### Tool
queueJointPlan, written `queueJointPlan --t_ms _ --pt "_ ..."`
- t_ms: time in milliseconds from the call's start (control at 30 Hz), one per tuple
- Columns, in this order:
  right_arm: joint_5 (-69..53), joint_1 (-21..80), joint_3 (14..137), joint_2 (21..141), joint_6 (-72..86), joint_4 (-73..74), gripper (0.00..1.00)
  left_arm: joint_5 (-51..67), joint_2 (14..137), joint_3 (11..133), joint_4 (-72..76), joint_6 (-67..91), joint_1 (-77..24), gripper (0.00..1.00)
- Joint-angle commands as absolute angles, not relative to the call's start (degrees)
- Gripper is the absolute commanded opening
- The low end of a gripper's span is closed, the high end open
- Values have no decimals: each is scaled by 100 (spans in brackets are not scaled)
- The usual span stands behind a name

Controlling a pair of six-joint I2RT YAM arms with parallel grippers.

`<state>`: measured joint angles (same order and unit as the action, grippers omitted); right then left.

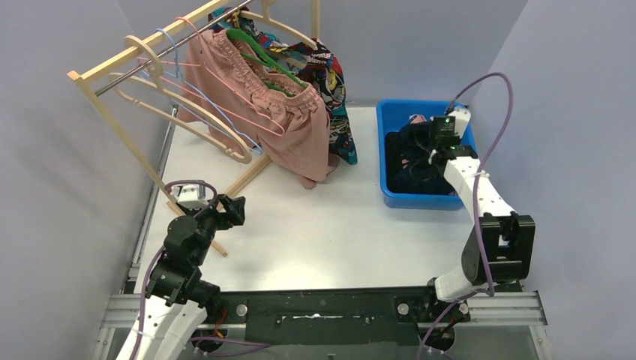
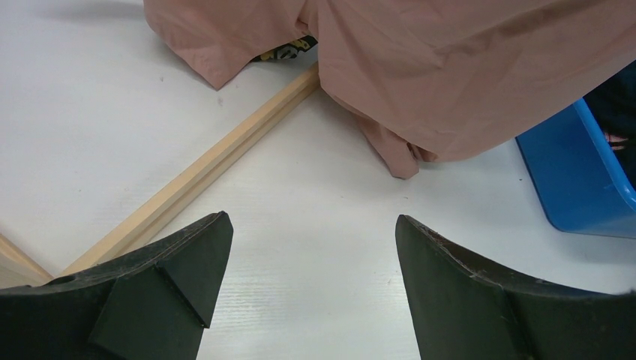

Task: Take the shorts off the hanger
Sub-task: Place the shorts in the basket.

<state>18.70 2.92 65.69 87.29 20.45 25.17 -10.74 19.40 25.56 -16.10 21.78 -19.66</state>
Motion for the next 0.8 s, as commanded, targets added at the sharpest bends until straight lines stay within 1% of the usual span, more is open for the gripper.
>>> queueJointPlan --t_ms 0,100,167,233,267,333,367,400,433,533,667,767 --pt "2475 -20 7194 8380 1932 2269 19 -1099 1929 2751 -1333 2087 -1938 80" --pt "2796 -101 6800 8492 2007 2212 23 -1129 1854 2734 -1338 2092 -1935 80" --pt "2783 -166 6442 8623 2172 2261 26 -1126 1810 2725 -1328 2092 -1934 80" --pt "2653 -211 6104 8733 2259 2246 33 -1115 1773 2727 -1338 2092 -1934 80" --pt "2639 -233 5952 8746 2315 2242 40 -1090 1761 2725 -1350 2104 -1935 80" --pt "2719 -254 5749 8624 2531 2203 61 -1017 1742 2716 -1345 2141 -1941 80" --pt "2778 -261 5703 8533 2604 2190 68 -949 1733 2709 -1326 2143 -1942 80" --pt "2836 -260 5718 8429 2667 2218 75 -896 1732 2705 -1315 2144 -1942 80" --pt "2881 -269 5795 8308 2717 2286 78 -843 1736 2707 -1306 2145 -1942 80" --pt "2712 -256 6207 7915 2687 2502 82 -775 1753 2714 -1301 2137 -1943 80" --pt "1989 -238 6841 7495 2392 2591 87 -849 1749 2724 -1324 2127 -1942 80" --pt "1574 -189 7105 7414 2381 2505 90 -918 1716 2720 -1345 2135 -1934 80"
